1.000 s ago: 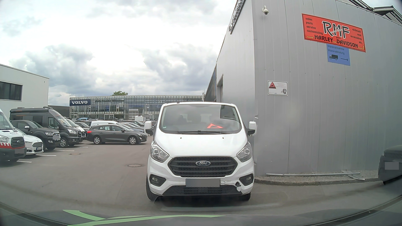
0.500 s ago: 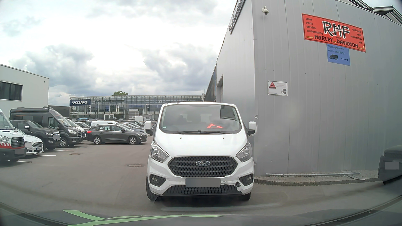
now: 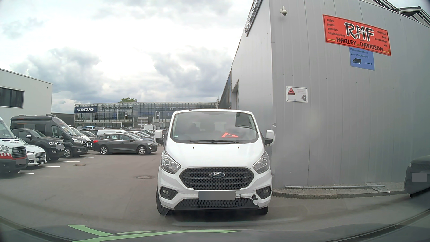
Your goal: Follow the waypoints while adhering to traffic rules and regulations
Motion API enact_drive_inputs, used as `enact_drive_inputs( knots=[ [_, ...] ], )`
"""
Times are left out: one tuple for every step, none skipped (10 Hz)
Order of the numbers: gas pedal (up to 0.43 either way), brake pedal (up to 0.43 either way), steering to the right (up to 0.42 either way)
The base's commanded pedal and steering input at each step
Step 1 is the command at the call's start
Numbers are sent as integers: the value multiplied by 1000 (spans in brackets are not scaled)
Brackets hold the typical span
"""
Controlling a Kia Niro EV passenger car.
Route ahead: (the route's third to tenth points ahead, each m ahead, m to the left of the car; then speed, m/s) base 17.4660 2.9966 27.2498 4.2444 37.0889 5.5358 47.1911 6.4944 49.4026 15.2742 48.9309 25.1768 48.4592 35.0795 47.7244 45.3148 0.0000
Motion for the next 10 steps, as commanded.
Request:
enact_drive_inputs(
  knots=[
    [0, 457, -463],
    [0, 457, -462],
    [0, 457, -462],
    [0, 457, -462],
    [0, 457, -462],
    [0, 457, -462],
    [0, 451, -462],
    [0, 457, -462],
    [0, 457, -462],
    [0, 457, -462]
  ],
)
